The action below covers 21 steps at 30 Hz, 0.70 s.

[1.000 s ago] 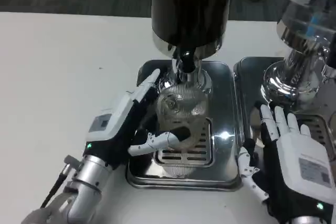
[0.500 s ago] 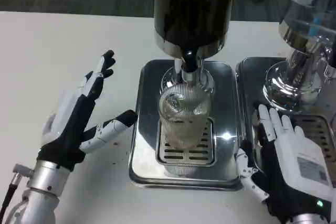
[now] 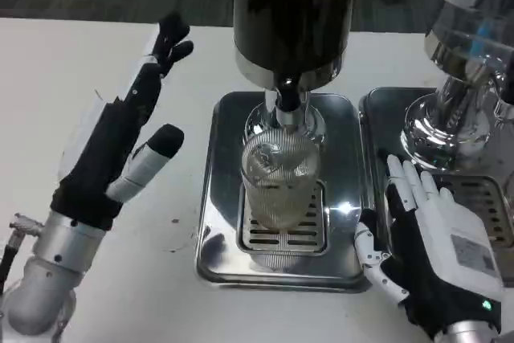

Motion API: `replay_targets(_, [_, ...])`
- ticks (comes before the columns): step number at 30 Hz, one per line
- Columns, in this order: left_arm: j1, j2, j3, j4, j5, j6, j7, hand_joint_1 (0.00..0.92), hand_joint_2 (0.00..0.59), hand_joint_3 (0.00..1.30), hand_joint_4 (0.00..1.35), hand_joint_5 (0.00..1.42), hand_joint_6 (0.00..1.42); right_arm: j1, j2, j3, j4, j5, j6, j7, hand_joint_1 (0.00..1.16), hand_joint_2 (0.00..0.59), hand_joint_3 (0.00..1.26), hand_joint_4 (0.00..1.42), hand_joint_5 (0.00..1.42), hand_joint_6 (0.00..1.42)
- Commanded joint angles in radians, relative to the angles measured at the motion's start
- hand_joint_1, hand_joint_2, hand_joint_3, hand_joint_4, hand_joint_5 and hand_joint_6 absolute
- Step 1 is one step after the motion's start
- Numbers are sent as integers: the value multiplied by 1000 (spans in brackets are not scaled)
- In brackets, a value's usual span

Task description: Grasp the cup under the faucet to collect the drink, then remove the cup.

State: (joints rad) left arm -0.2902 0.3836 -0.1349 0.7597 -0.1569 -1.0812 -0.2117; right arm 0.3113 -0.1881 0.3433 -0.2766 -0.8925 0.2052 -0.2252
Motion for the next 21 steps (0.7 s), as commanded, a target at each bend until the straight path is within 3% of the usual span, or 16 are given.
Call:
replay_targets(1, [-17,-22,15,-60,-93,77,-156,0,84,0,0,47,0,-3,2,-5,11,9,-9,-8,205,549,0,0,0,0])
replay_targets(8, [-38,-80,19,-184,-125,163,-282,0,86,4,0,63,0,-1,14,-3,11,6,-2,-11,197,549,0,0,0,0])
replay_targets(21, [-50,-159,11,-264,-88,230,-383,0,97,22,0,76,0,7,49,4,20,-3,10,-40,187,549,0,0,0,0])
